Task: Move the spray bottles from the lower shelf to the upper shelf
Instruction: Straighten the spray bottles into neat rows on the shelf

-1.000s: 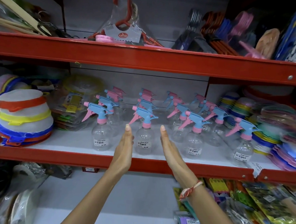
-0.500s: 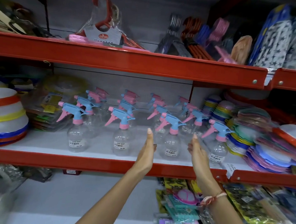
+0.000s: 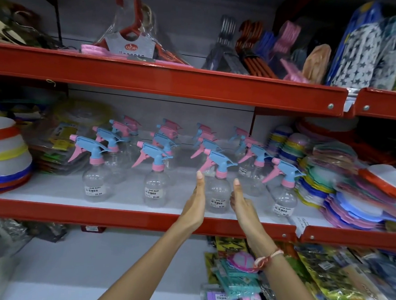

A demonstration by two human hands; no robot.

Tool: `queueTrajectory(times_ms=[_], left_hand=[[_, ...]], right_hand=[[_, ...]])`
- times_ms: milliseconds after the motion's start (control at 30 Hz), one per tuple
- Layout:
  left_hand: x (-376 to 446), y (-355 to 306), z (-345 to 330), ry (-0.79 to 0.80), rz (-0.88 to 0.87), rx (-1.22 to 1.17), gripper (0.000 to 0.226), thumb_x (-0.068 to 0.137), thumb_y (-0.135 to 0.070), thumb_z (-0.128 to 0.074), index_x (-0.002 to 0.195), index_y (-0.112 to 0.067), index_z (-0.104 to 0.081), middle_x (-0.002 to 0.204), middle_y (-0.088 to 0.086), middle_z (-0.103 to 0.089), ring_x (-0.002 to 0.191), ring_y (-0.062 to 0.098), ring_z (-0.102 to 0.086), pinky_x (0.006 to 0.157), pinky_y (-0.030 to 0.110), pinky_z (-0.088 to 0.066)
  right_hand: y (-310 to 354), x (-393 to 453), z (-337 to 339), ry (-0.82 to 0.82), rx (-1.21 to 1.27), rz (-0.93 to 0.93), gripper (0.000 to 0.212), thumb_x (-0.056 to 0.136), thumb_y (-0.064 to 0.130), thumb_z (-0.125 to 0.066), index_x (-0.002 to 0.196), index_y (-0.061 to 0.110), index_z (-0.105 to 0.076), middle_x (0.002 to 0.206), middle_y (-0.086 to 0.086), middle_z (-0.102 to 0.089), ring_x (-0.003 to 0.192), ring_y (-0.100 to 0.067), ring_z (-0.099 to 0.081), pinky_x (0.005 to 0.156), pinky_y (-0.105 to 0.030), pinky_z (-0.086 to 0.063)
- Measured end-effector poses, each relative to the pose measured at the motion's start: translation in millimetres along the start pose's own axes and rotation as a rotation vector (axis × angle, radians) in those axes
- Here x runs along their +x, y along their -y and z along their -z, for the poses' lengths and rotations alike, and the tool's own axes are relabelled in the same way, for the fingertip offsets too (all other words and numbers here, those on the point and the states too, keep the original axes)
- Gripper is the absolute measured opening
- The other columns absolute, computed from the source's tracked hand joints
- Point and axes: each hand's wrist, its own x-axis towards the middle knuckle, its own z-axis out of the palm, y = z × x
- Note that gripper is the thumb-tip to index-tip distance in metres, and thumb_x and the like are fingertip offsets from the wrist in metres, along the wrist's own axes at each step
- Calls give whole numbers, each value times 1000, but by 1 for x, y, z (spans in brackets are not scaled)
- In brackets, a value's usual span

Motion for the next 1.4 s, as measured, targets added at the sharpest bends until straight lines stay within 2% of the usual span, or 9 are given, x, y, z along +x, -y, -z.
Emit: queueTrajectory(times_ms=[333, 533, 633, 700, 800, 867, 1000, 1167, 1400], left_hand=[[-6, -1, 16, -34, -29, 23, 109, 63, -92, -1, 156, -36, -11, 164, 4, -24, 149, 24, -27, 124, 45, -14], [-15, 3, 13, -164, -108, 91, 109, 68, -92, -4, 155, -30, -24, 158, 3, -37, 142, 22, -39, 119, 44, -25], [-27, 4, 0, -364, -266, 37, 80, 84, -77, -9, 130, -24, -49, 126, -2, -63, 117, 18, -57, 96, 33, -38], [-28, 4, -13, -392, -345, -24, 63, 90, -75, -13, 105, -31, -55, 106, -7, -66, 105, 18, -62, 90, 35, -44], [-22, 0, -36, -283, -306, -49, 58, 86, -75, -13, 94, -36, -55, 108, -4, -67, 108, 18, -62, 98, 34, -44], [-18, -3, -55, -153, -232, -29, 73, 83, -81, -6, 111, -34, -55, 126, -1, -64, 123, 18, -56, 110, 39, -37], [-7, -9, -92, 114, -71, 54, 109, 67, -89, 0, 155, -29, -22, 158, 3, -38, 146, 21, -33, 123, 48, -18], [1, -19, -123, 294, -43, 164, 134, 44, -104, 5, 157, -34, -5, 166, 0, -14, 152, 20, -19, 125, 45, -10], [3, -17, -131, 308, -32, 175, 128, 48, -104, 4, 157, -36, -3, 166, 0, -14, 151, 21, -22, 124, 47, -13]], right_hand=[[7, -6, -15, 12, -57, 37, 90, 91, 70, -22, 122, -8, -53, 130, -20, -60, 121, -31, -55, 100, -41, -41], [2, -10, -8, -58, 7, 146, 70, 90, 70, -26, 132, 23, -55, 131, -4, -61, 125, -21, -53, 104, -36, -37], [-4, -14, 6, -242, 114, 239, 53, 84, 77, -30, 97, 37, -63, 110, 3, -70, 106, -19, -64, 95, -40, -48], [-6, -20, 21, -398, 161, 286, 45, 89, 68, -33, 96, 36, -63, 96, 4, -71, 91, -19, -66, 90, -45, -52], [-10, -23, 50, -616, 169, 315, 36, 99, 47, -37, 105, 21, -61, 98, -20, -66, 89, -29, -60, 75, -35, -47], [-20, -15, 69, -686, 164, 287, 32, 100, 46, -38, 111, 21, -55, 113, -13, -61, 107, -29, -56, 84, -38, -44], [-29, -1, 98, -550, 200, 74, 57, 98, 56, -32, 142, 21, -41, 149, -7, -43, 138, -30, -38, 110, -46, -30], [-33, 4, 107, -412, 169, 13, 68, 92, 68, -24, 147, 28, -34, 156, -4, -36, 142, -27, -34, 114, -46, -28], [-30, 3, 106, -368, 87, -22, 79, 87, 74, -21, 147, 24, -36, 153, -9, -40, 140, -32, -37, 114, -49, -31]])
